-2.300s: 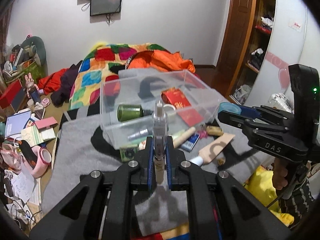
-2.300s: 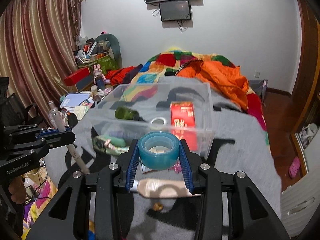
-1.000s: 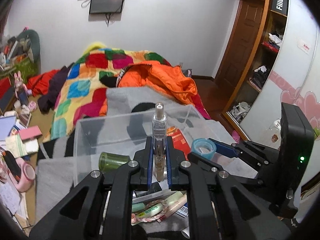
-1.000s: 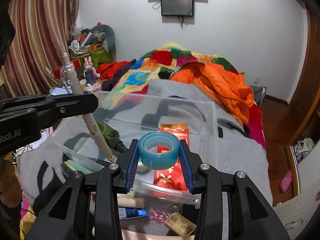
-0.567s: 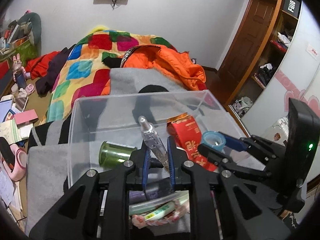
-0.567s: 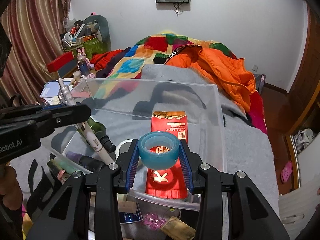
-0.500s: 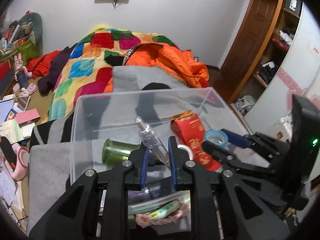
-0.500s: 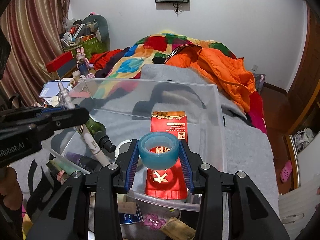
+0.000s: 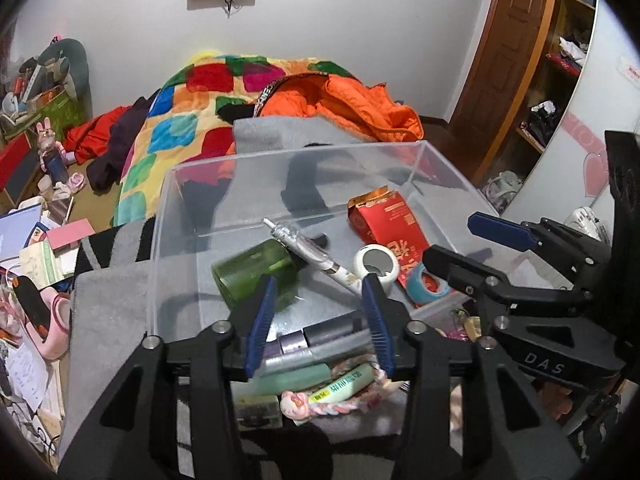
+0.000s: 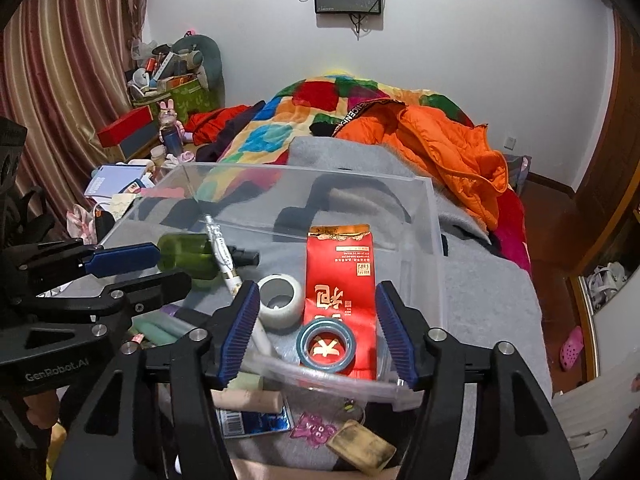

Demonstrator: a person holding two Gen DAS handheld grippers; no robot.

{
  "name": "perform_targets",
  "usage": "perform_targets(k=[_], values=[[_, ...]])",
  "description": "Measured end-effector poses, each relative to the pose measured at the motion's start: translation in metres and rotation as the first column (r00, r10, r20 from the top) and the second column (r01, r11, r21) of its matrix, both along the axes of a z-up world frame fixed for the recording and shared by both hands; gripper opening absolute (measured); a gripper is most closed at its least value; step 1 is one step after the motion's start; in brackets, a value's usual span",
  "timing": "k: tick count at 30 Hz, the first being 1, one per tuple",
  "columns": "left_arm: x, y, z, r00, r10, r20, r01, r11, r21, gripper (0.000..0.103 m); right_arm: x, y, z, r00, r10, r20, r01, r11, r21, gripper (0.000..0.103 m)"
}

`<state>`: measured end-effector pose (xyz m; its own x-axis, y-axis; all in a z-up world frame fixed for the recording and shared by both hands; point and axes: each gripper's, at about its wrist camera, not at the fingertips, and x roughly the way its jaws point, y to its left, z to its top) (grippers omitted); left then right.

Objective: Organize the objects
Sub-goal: 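Place the pen and blue tape roll into the clear box, opening both tools, then withdraw both tools from the box, then grasp the small green-topped box with the left tool while the right tool grasps the beige soap block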

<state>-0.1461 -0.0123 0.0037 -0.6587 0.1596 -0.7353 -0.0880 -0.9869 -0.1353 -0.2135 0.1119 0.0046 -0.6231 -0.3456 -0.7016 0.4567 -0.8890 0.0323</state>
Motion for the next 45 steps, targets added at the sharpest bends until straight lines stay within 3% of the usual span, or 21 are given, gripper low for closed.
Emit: perform_targets(k=[7, 10, 21, 29, 37, 42, 45], values=[[0.022, -0.001, 0.019, 0.998, 0.015, -0.058, -0.016, 1.0, -0.02, 0.068, 0.019, 0.009, 0.008, 1.0, 0.002, -0.027, -0.002, 1.0, -0.002, 0.07], [0.032, -0.004, 0.024, 0.997, 0.024, -0.077, -0.026, 0.999, -0.019, 0.071, 0.029, 0.017, 0.012, 0.999, -0.008, -0.045, 0.008, 1.0, -0.004, 0.071], [0.06, -0.015, 0.008, 0.999, 0.03, -0.045, -0.032, 0.998, -0.051, 0.071, 0.054, 0.051, 0.015, 0.995, -0.062, -0.071, 0.063, 0.998, 0.008, 0.072], [0.065, -0.039, -0.035, 0.995, 0.076, 0.065, -0.074, 0.996, -0.041, 0.071, 0.059, 0.067, -0.013, 0.997, -0.081, 0.006, 0.081, 0.996, 0.031, 0.072], [0.056, -0.052, -0.055, 0.986, 0.102, 0.13, -0.102, 0.995, -0.005, 0.071, 0.062, 0.078, -0.041, 0.992, -0.104, 0.071, 0.101, 0.994, 0.044, 0.072], [0.053, -0.045, -0.053, 0.99, 0.093, 0.106, -0.093, 0.996, -0.001, 0.07, 0.061, 0.076, -0.048, 0.991, -0.109, 0.081, 0.105, 0.993, 0.053, 0.071], [0.05, -0.041, -0.052, 0.991, 0.084, 0.102, -0.085, 0.996, 0.003, 0.065, 0.057, 0.072, -0.047, 0.992, -0.095, 0.085, 0.091, 0.995, 0.042, 0.069]])
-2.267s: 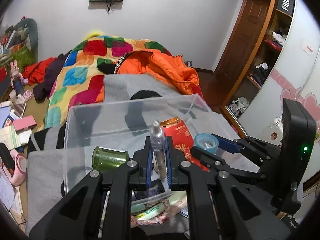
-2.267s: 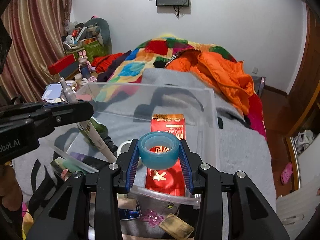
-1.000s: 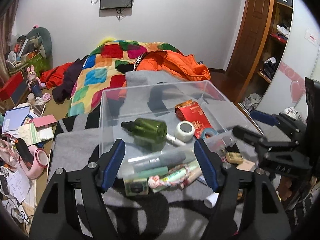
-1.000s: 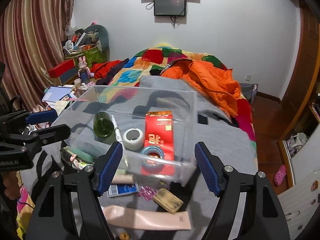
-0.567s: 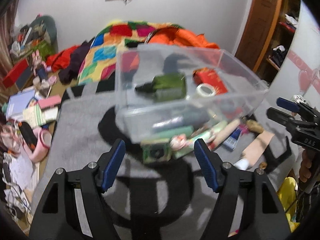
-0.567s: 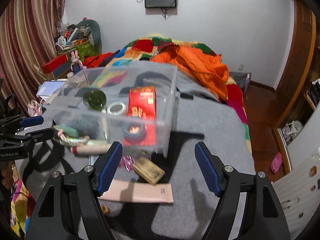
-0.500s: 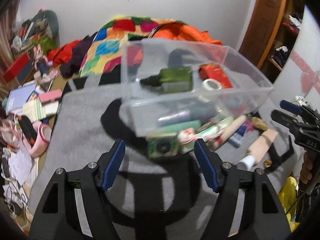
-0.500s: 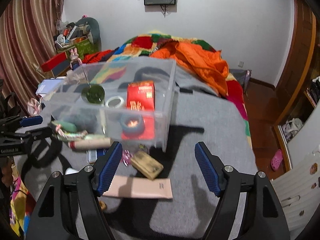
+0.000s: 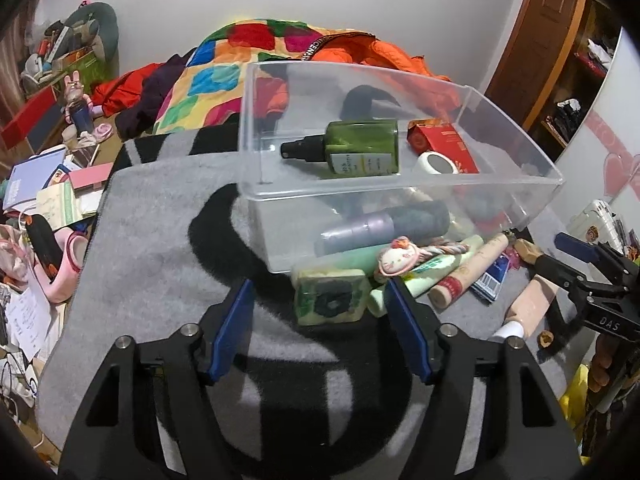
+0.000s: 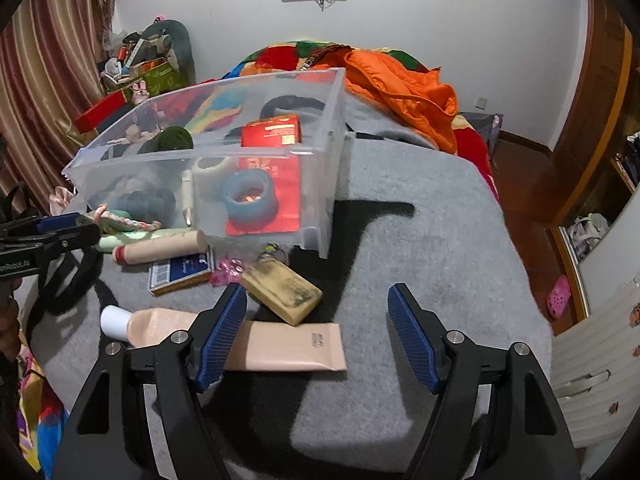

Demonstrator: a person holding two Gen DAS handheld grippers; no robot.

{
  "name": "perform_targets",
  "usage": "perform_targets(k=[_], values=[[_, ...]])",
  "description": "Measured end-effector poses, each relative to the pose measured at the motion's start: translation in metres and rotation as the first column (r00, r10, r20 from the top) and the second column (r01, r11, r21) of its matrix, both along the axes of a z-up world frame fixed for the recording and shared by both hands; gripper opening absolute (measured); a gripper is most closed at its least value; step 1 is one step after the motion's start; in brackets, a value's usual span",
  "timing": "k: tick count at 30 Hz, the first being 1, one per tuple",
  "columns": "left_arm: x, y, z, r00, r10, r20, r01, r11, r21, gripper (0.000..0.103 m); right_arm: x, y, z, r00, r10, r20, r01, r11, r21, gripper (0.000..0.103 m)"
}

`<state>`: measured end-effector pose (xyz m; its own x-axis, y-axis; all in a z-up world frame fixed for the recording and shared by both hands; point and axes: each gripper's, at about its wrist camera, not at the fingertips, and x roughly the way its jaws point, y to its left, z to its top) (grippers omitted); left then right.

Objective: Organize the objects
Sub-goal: 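Grasp the small green-topped box with the left tool while the right tool grasps the beige soap block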

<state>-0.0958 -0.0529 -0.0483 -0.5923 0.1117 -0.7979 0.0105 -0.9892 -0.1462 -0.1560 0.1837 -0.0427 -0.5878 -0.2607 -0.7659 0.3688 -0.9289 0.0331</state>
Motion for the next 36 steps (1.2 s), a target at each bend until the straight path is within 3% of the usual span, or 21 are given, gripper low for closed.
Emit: perform_targets(k=[6, 11, 16, 23, 36], values=[[0.0, 0.004, -0.001, 1.0, 0.01, -0.023, -0.009, 1.0, 0.022, 0.054, -0.01, -0.007, -0.005, 1.0, 0.009, 0.019, -0.009, 1.0, -0.019, 0.059], [0.005, 0.003, -0.002, 0.999, 0.022, -0.041, -0.02, 0.998, 0.052, 0.046, -0.011, -0.008, -0.01, 0.998, 0.047, 0.047, -0.044, 0.997, -0.069, 0.039], [0.01, -0.002, -0.001, 0.999, 0.033, -0.037, -0.03, 0.996, 0.08, 0.036, -0.005, -0.01, -0.007, 0.998, 0.054, 0.033, -0.052, 0.997, -0.052, 0.034], [0.022, -0.005, 0.003, 0.998, 0.046, -0.042, -0.043, 0.997, 0.069, 0.033, 0.004, -0.007, -0.002, 0.999, 0.049, 0.023, -0.048, 0.997, -0.064, 0.027], [0.058, -0.015, 0.014, 0.996, 0.07, -0.053, -0.066, 0.995, 0.073, 0.033, 0.035, -0.005, 0.018, 0.996, 0.077, -0.033, -0.079, 0.995, -0.059, 0.025]])
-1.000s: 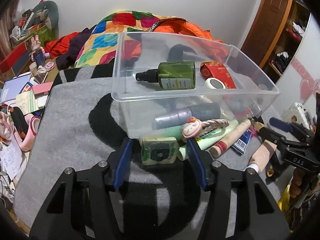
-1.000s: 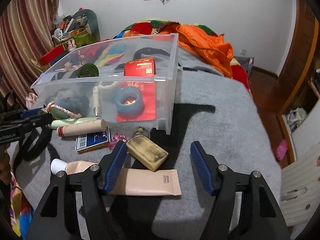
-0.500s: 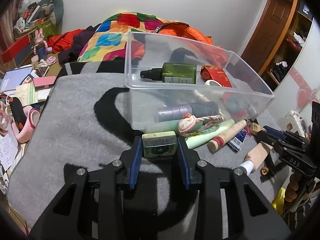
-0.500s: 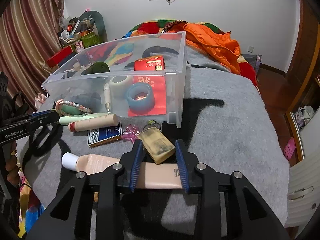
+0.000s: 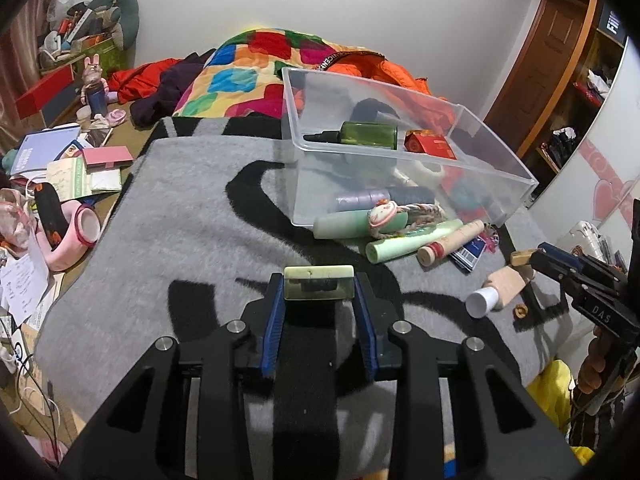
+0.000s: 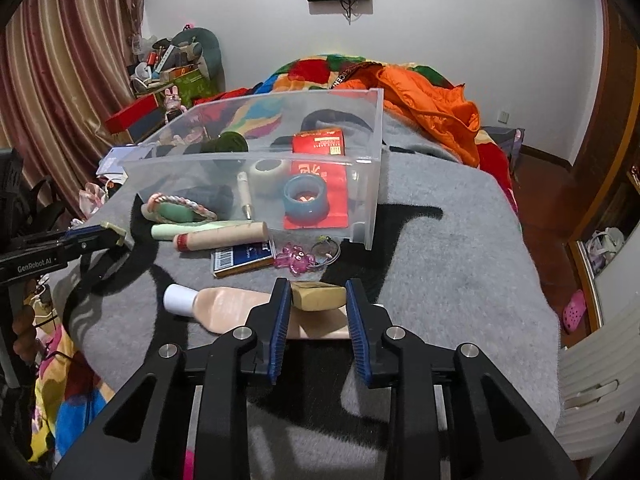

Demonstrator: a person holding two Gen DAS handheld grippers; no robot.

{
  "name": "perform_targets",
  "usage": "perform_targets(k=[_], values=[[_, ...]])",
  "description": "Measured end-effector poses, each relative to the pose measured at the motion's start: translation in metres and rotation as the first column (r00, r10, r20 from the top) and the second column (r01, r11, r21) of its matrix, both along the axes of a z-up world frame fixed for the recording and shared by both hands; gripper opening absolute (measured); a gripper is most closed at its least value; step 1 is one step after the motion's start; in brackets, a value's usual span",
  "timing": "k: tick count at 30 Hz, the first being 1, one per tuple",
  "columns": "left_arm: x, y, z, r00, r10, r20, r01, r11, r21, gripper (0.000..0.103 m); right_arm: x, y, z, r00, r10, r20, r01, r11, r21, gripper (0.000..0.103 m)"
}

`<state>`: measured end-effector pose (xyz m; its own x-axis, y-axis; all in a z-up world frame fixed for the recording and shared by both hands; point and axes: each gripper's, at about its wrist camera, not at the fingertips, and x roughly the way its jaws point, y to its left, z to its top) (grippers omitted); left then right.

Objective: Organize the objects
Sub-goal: 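Grasp the small green-topped box with the left tool while the right tool grasps the beige soap block, then lower both held items into the clear box and open both tools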

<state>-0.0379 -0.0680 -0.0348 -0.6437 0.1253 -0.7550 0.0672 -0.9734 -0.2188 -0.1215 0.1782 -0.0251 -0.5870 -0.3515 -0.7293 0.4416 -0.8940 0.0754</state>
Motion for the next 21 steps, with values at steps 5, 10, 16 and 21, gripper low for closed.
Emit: perform_targets(k=[5, 10, 16, 21], values=[[0.006, 0.003, 0.015, 0.999, -0.006, -0.04, 0.006, 1.0, 0.005, 0.033, 0.003, 0.0, 0.011, 1.0, -0.003, -0.022, 0.003, 1.0, -0.026, 0.024], [0.006, 0.013, 0.033, 0.996, -0.034, -0.083, 0.034, 0.999, -0.004, 0.033, 0.006, -0.005, 0.023, 0.999, -0.001, -0.048, -0.001, 0.999, -0.041, 0.024], [-0.002, 0.027, 0.052, 0.99, -0.068, -0.124, 0.064, 0.997, -0.035, 0.033, 0.004, -0.008, 0.038, 0.997, -0.007, -0.083, 0.001, 0.997, -0.071, 0.024], [-0.01, 0.031, 0.064, 0.985, -0.081, -0.155, 0.077, 0.997, -0.032, 0.033, -0.003, -0.008, 0.046, 0.996, -0.027, -0.085, 0.017, 0.993, -0.115, 0.024]])
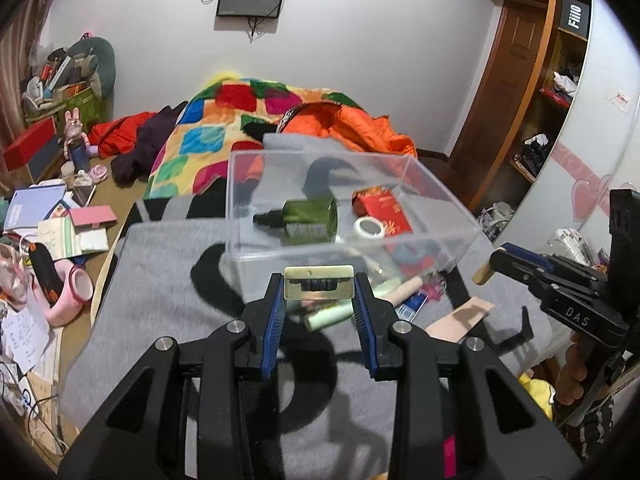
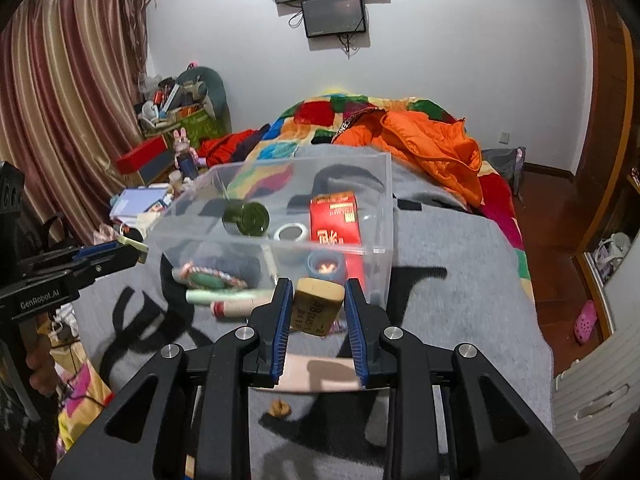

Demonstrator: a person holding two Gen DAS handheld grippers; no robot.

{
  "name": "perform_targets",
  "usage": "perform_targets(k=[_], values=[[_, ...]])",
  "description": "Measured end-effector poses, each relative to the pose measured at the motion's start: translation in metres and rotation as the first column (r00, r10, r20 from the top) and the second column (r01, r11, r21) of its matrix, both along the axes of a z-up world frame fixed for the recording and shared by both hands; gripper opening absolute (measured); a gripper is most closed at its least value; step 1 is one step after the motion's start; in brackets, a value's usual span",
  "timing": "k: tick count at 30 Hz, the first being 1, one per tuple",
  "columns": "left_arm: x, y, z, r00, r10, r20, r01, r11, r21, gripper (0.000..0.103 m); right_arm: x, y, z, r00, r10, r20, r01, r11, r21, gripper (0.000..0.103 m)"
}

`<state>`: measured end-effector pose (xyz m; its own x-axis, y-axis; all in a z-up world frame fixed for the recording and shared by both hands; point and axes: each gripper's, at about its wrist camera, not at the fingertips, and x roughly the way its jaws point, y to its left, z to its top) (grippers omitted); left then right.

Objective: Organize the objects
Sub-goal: 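Lower both held items into the clear box and open both tools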

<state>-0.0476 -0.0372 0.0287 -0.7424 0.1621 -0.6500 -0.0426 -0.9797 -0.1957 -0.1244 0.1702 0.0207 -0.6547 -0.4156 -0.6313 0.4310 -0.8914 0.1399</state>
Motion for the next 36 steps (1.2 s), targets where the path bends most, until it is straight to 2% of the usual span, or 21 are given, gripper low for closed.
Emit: perform_targets(k=[8, 15, 27, 36], values=[[-0.021, 0.004, 0.013, 0.999, -0.018, -0.031, 0.018, 1.0, -0.005, 0.033, -0.015, -0.01, 0.016, 0.999, 0.004, -0.032, -0.005, 1.0, -0.031, 0.024], [-0.041, 0.004, 0.012, 0.999, -0.014, -0.034, 0.013, 1.0, -0.015, 0.033, -0.034, -0.022, 0.024, 0.999, 0.012, -0.053, -0.014, 0.999, -0.037, 0.024], [-0.077, 0.0, -0.016, 1.0, 0.001, 0.03, -0.001, 1.0, -0.012, 0.033, -0.069, -0.035, 0.002, 1.0, -0.008, 0.0, 0.008, 1.0, -0.007, 0.024], [-0.085, 0.004, -0.023, 0.999, 0.001, 0.04, 0.001, 0.999, -0.033, 0.033, -0.083, -0.04, -0.018, 0.999, -0.017, 0.043, 0.016, 1.0, 0.013, 0.024]])
